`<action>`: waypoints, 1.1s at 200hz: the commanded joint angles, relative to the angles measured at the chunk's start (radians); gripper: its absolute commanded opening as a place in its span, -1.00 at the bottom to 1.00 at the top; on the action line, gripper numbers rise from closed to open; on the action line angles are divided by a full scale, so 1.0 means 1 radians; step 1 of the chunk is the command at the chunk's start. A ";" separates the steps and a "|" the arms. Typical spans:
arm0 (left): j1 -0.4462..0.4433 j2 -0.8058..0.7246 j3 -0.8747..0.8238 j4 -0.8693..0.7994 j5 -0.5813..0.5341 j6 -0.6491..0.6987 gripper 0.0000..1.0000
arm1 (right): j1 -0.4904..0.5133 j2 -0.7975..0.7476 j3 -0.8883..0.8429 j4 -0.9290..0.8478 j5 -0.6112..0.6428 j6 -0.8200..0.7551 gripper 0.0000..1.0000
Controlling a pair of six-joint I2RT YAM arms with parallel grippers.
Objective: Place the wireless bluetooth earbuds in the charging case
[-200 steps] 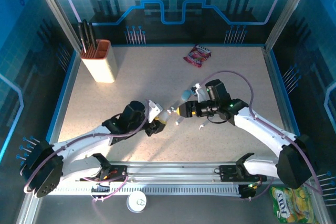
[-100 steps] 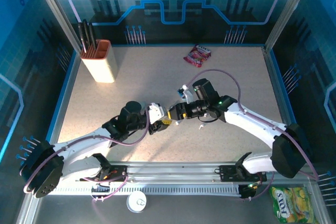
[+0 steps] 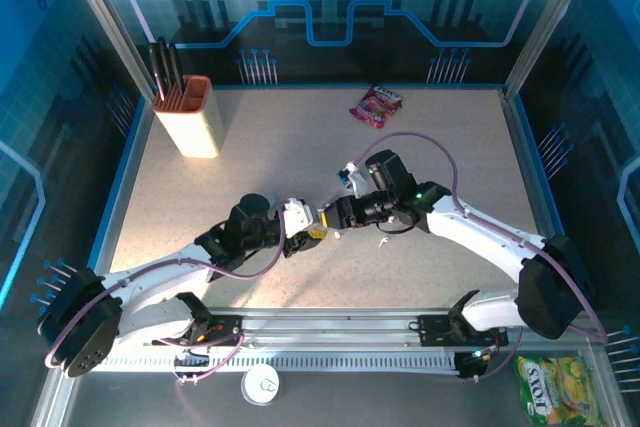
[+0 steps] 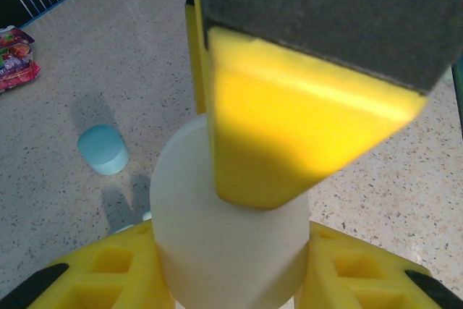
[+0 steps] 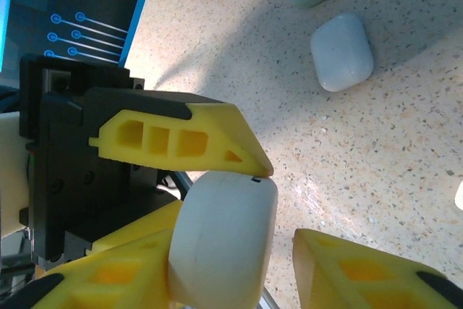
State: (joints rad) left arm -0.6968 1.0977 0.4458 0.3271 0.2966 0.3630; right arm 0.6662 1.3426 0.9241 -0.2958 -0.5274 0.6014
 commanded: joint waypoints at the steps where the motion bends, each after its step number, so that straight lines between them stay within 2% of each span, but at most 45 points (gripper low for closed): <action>1: -0.008 -0.012 -0.012 0.018 0.011 0.028 -0.41 | -0.004 -0.025 0.030 -0.031 0.013 -0.004 -0.11; 13: -0.008 -0.012 -0.013 0.022 0.012 0.028 -0.41 | -0.005 -0.021 0.032 -0.032 0.012 -0.002 -0.19; 37: -0.007 -0.004 -0.012 0.022 0.003 0.036 -0.41 | -0.005 -0.019 0.033 -0.029 0.007 0.001 -0.21; 72: -0.008 -0.002 -0.021 0.052 -0.004 0.021 -0.34 | -0.006 -0.024 0.037 -0.040 0.010 0.000 -0.61; 84: -0.009 -0.001 -0.031 0.085 -0.012 0.011 -0.21 | -0.008 -0.032 0.034 -0.029 0.008 0.008 -0.67; 95: -0.008 -0.002 -0.042 0.123 -0.007 -0.001 0.20 | -0.017 -0.042 0.027 -0.010 -0.007 0.023 -0.68; 106: -0.008 -0.005 -0.054 0.165 0.001 -0.015 0.44 | -0.030 -0.055 0.015 0.016 -0.026 0.041 -0.68; 145: -0.008 -0.012 -0.139 0.444 -0.035 -0.124 0.98 | -0.115 -0.133 -0.099 0.219 -0.154 0.200 -0.70; 173: -0.007 0.034 -0.179 0.662 -0.056 -0.192 0.97 | -0.174 -0.196 -0.178 0.395 -0.248 0.348 -0.71; 189: -0.008 0.076 -0.169 0.733 -0.038 -0.212 0.97 | -0.194 -0.222 -0.217 0.510 -0.291 0.442 -0.71; 220: -0.007 0.195 -0.159 0.972 0.010 -0.276 0.94 | -0.225 -0.245 -0.295 0.787 -0.345 0.653 -0.71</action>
State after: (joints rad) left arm -0.6979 1.2205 0.2794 1.0267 0.2600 0.1619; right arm 0.4679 1.1252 0.6727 0.2050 -0.7834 1.0409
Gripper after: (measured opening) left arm 0.977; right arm 0.232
